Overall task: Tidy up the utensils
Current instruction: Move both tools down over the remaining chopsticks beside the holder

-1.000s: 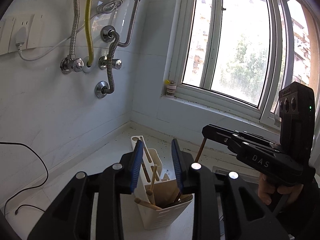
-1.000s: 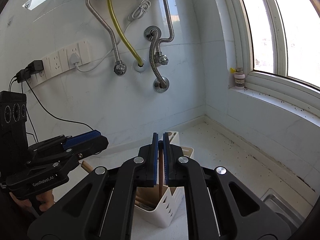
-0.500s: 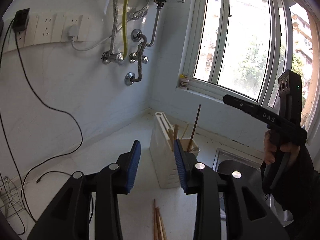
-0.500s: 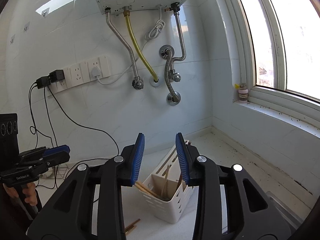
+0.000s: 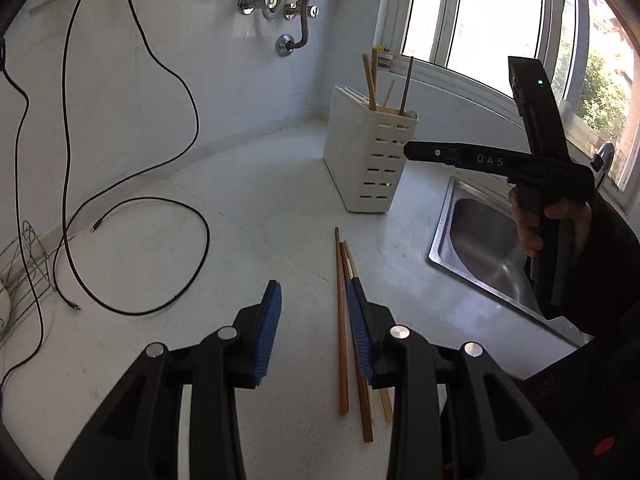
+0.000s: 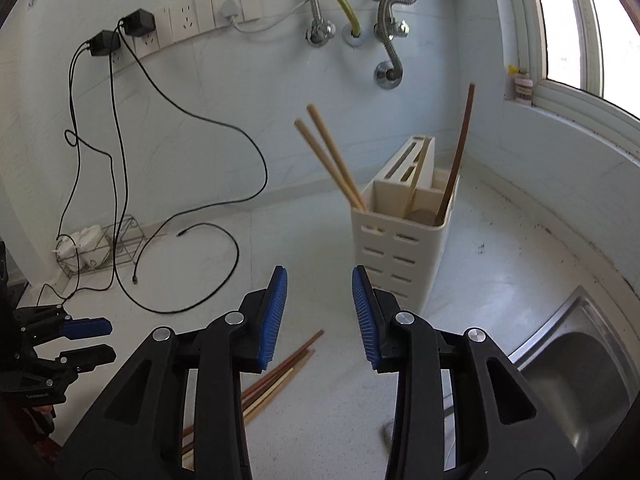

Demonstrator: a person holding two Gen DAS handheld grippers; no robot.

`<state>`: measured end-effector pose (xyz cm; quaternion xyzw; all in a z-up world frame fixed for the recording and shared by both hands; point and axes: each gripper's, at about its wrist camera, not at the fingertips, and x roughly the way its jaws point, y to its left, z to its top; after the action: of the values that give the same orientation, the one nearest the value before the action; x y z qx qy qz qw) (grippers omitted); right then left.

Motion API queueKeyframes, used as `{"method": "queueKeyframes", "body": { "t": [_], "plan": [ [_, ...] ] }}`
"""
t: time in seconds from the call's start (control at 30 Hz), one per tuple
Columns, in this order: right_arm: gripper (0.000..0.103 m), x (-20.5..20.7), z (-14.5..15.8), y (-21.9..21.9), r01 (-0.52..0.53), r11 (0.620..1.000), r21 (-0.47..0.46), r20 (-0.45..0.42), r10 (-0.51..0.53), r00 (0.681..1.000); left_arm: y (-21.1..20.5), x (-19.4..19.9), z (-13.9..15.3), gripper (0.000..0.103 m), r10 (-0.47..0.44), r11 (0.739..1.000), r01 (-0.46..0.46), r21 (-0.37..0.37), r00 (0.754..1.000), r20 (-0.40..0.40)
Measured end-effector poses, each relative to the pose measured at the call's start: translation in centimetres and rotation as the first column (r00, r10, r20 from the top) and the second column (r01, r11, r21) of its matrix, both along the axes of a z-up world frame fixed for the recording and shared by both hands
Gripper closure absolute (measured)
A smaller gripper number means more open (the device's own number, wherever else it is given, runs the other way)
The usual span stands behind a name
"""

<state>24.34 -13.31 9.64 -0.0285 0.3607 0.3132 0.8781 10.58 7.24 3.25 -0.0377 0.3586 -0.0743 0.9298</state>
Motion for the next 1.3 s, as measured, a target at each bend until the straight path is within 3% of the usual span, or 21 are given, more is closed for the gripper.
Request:
{"method": "queueKeyframes", "body": {
  "t": [0.17, 0.37, 0.5, 1.03, 1.07, 1.3],
  "plan": [
    [0.073, 0.5, -4.9, 1.7, -0.011, 1.000, 0.015, -0.207, 0.014, 0.978, 0.2, -1.1, -3.0, 0.069, -0.036, 0.999, 0.033, -0.038, 0.996, -0.077],
    [0.087, 2.0, -9.0, 3.6, 0.048, 0.997, -0.062, -0.302, -0.065, 0.951, -0.6, -1.6, -6.4, 0.069, -0.117, 0.993, 0.113, -0.039, 0.980, -0.159],
    [0.090, 3.0, -11.0, 4.2, 0.078, 0.995, -0.069, -0.371, -0.098, 0.924, -1.0, -1.5, -7.6, 0.069, -0.141, 0.990, 0.136, -0.039, 0.971, -0.191],
    [0.090, 2.9, -12.0, 4.8, 0.072, 0.992, -0.104, -0.343, -0.104, 0.933, -2.0, -0.5, -8.8, 0.079, -0.157, 0.987, 0.163, 0.007, 0.960, -0.232],
    [0.090, 2.9, -12.1, 4.8, 0.072, 0.991, -0.112, -0.341, -0.106, 0.934, -2.0, -0.4, -8.8, 0.083, -0.157, 0.986, 0.164, 0.008, 0.958, -0.240],
    [0.090, 3.4, -12.6, 5.6, 0.081, 0.988, -0.129, -0.339, -0.121, 0.933, -2.1, -0.3, -9.1, 0.084, -0.154, 0.986, 0.164, 0.014, 0.953, -0.261]
  ]
}}
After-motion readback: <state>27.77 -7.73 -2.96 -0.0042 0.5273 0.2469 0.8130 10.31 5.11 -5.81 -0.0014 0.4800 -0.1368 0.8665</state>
